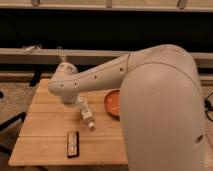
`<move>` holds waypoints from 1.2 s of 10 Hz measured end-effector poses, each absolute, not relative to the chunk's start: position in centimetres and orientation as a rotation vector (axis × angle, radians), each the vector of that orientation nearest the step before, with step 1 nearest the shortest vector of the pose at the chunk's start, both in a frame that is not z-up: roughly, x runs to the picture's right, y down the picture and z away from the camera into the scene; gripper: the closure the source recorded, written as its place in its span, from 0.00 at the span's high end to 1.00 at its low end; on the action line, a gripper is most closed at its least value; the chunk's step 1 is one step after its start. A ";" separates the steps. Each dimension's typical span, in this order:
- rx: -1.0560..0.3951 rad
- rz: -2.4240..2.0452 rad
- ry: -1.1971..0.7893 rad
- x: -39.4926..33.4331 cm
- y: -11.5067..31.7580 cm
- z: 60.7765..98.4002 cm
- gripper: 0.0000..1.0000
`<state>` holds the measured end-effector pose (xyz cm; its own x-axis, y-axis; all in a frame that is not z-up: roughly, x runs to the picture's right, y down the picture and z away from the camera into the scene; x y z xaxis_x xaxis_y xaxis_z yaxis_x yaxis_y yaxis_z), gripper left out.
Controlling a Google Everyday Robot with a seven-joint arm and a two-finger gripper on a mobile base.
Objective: Place the white sponge in the ceramic bowl
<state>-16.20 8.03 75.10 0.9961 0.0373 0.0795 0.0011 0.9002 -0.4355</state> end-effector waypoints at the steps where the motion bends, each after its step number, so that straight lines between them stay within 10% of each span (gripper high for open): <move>1: -0.464 0.031 -0.059 -14.5 8.4 74.8 0.00; 12: -0.594 0.132 0.185 0.4 12.8 82.9 0.00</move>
